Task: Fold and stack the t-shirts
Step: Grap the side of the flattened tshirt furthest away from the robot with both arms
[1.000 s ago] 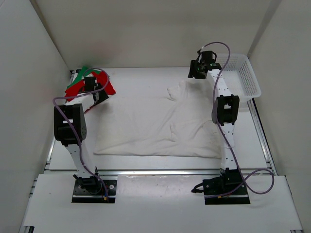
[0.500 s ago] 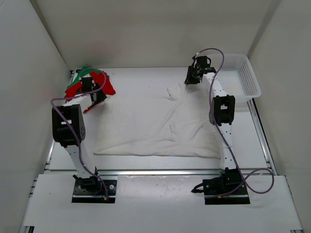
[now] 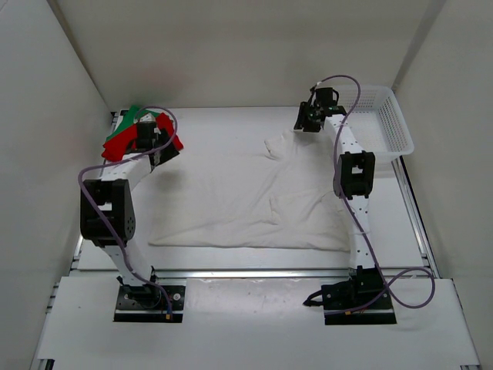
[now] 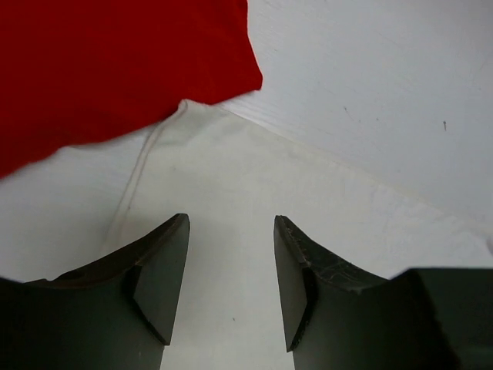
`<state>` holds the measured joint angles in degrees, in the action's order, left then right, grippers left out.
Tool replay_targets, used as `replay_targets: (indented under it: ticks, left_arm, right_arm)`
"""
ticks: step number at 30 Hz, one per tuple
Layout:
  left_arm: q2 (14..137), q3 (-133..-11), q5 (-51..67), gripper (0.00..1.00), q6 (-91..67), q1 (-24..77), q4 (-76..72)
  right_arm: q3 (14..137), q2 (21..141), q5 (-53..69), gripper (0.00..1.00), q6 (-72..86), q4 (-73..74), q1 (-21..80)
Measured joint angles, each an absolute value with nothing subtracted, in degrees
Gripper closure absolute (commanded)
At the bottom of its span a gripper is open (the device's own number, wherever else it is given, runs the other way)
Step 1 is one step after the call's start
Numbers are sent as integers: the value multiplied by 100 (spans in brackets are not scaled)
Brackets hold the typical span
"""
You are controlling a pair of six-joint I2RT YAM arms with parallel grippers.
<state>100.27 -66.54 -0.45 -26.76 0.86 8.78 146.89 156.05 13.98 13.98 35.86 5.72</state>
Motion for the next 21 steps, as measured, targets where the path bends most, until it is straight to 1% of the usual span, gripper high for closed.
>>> replay_targets:
  ticks: [5,9,10,11,14,15,19,21]
  left_arm:
    - [10372,-6842,-60,41,-2635,-67,919]
    - [10451,-6842,-80,42,-2593,-154,1013]
    - [10460,-6845,-93,41,-2587,-156,1022]
    - [10481,-6873,-102,43,-2565,-152,1055]
    - [10753,-7260,-202,41,-2464,-123,1243]
    - [10906,-7498,-270,40,-2416,-117,1310]
    - [11537,-8329,-556,39,-2204,10,1507]
    - [11760,-8565,-668,38,-2117,80,1592]
  right_arm:
    - [14689,15605,998,58,1286,3603,631]
    - [14650,15605,832,60,1251,3614,661]
    - [14634,15605,843,64,1273,3616,663]
    - [14634,15605,873,69,1293,3616,657]
    - [14584,15605,1061,79,1376,3605,563]
    - [14573,15605,1090,78,1393,3599,519]
    - [14560,15605,1079,69,1347,3559,462]
    - [14560,15605,1055,66,1308,3544,480]
